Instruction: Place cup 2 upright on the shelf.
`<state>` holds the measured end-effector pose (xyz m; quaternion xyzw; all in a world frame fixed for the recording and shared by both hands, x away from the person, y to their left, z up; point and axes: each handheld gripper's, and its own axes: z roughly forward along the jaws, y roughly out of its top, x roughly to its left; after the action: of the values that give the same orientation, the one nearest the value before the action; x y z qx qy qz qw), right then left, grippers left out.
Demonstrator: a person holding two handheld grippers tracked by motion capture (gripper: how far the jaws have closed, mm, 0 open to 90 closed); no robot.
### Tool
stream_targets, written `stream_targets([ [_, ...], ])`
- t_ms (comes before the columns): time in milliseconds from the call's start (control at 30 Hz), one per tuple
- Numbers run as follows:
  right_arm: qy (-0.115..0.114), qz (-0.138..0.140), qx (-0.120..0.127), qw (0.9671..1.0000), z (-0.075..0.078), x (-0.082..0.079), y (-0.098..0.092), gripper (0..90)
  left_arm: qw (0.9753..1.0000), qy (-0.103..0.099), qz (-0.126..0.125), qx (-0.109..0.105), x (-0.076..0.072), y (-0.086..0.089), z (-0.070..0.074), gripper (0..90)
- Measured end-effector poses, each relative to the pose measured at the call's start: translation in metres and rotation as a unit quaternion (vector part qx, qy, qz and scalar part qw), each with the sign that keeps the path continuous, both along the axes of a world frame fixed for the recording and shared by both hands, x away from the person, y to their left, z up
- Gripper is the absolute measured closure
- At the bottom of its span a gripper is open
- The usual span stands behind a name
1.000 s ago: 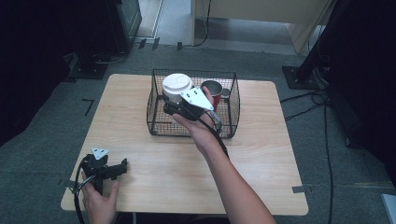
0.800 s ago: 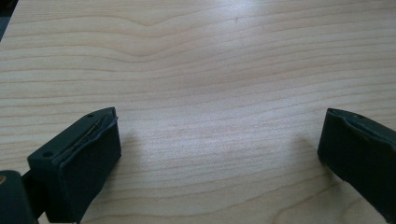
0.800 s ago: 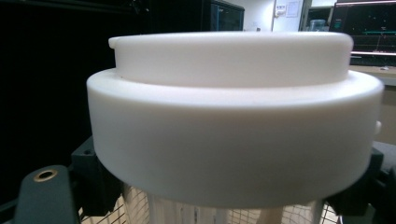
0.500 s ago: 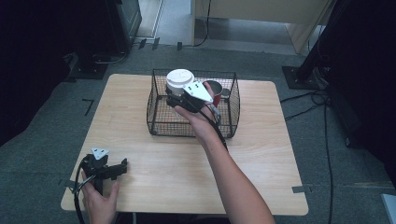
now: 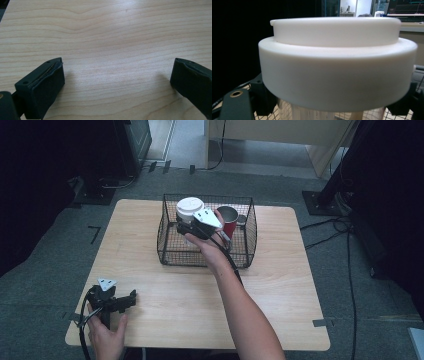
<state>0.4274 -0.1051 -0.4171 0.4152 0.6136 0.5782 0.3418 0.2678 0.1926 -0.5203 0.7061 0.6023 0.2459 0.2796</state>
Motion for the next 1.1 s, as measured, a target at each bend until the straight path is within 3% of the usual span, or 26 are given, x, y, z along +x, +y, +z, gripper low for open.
stream_targets([
  [167,0.002,0.005,0.009,0.9999,-0.001,0.004,0.003,16.0,1.0,0.0,0.0,0.0,0.0,0.0,0.0,0.0],
  [467,0.006,-0.001,-0.01,0.9999,-0.004,0.015,0.004,16.0,1.0,0.0,0.0,0.0,0.0,0.0,0.0,0.0],
  [867,0.036,-0.005,-0.023,0.9991,-0.027,0.029,0.006,16.0,1.0,0.0,0.0,0.0,0.0,0.0,0.0,0.0],
  [1100,0.05,0.0,-0.021,0.9986,-0.029,0.032,0.006,15.9,1.0,0.001,0.0,0.001,0.0,0.0,0.0,0.0],
])
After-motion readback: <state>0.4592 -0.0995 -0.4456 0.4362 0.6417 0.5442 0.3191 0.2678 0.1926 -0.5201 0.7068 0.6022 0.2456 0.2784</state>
